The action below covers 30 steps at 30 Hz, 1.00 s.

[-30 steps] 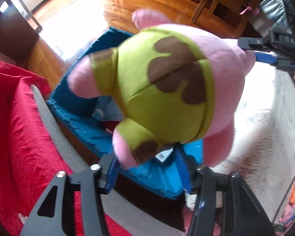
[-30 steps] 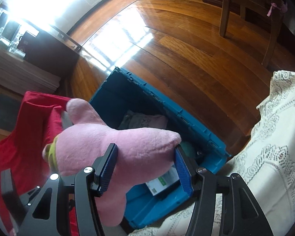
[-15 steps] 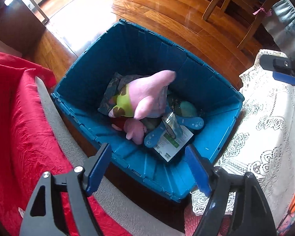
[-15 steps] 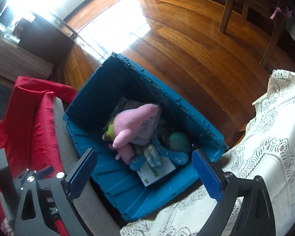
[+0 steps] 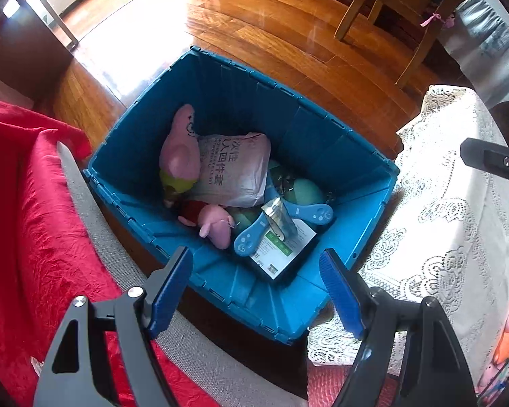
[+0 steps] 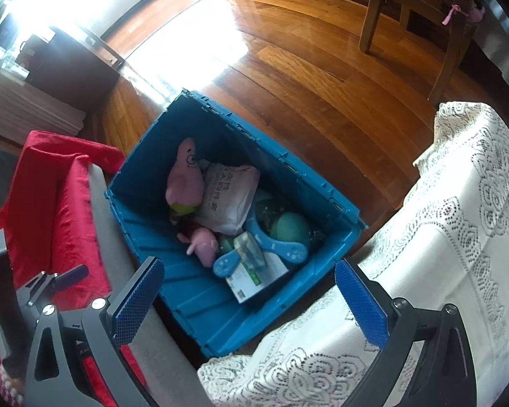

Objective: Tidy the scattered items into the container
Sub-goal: 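Withdraw both open grippers from the bin back over the table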

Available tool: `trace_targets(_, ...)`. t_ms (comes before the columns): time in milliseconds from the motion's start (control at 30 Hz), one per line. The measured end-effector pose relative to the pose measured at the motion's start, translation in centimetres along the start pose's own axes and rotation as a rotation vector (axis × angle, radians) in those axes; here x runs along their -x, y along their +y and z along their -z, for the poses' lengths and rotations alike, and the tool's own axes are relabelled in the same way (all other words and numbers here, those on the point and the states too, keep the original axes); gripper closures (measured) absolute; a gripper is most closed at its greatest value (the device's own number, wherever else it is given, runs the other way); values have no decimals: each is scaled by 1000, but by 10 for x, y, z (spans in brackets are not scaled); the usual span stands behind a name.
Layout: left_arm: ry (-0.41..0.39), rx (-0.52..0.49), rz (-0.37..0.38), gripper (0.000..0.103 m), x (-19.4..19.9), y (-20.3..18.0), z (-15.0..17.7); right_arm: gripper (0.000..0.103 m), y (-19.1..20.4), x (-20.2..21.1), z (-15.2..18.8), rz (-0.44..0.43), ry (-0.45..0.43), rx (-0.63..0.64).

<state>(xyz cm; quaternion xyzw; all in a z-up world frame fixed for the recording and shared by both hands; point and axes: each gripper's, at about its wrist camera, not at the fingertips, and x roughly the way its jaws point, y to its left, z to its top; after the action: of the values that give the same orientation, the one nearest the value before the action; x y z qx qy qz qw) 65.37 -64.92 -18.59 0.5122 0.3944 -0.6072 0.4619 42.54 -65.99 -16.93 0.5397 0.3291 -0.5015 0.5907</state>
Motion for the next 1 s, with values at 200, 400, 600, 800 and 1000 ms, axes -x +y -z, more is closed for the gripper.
trace_targets(200,-22,-44,12,26,15,-24,-2,1,-21,27,14,29,-31,-40)
trace_targets(400,-41,-108,21,26,27,-57,-6,1,-50,54,30,38,-69,-104)
trace_targets(600,-60,-173,29,26,40,-89,-10,1,-73,73,48,42,-99,-158)
trace_targets(800,-78,-241,18,26,51,-124,-6,1,-97,96,71,99,-146,-212)
trace_targets(1000,-95,-315,55,26,65,-175,6,1,-137,131,109,159,-192,-314)
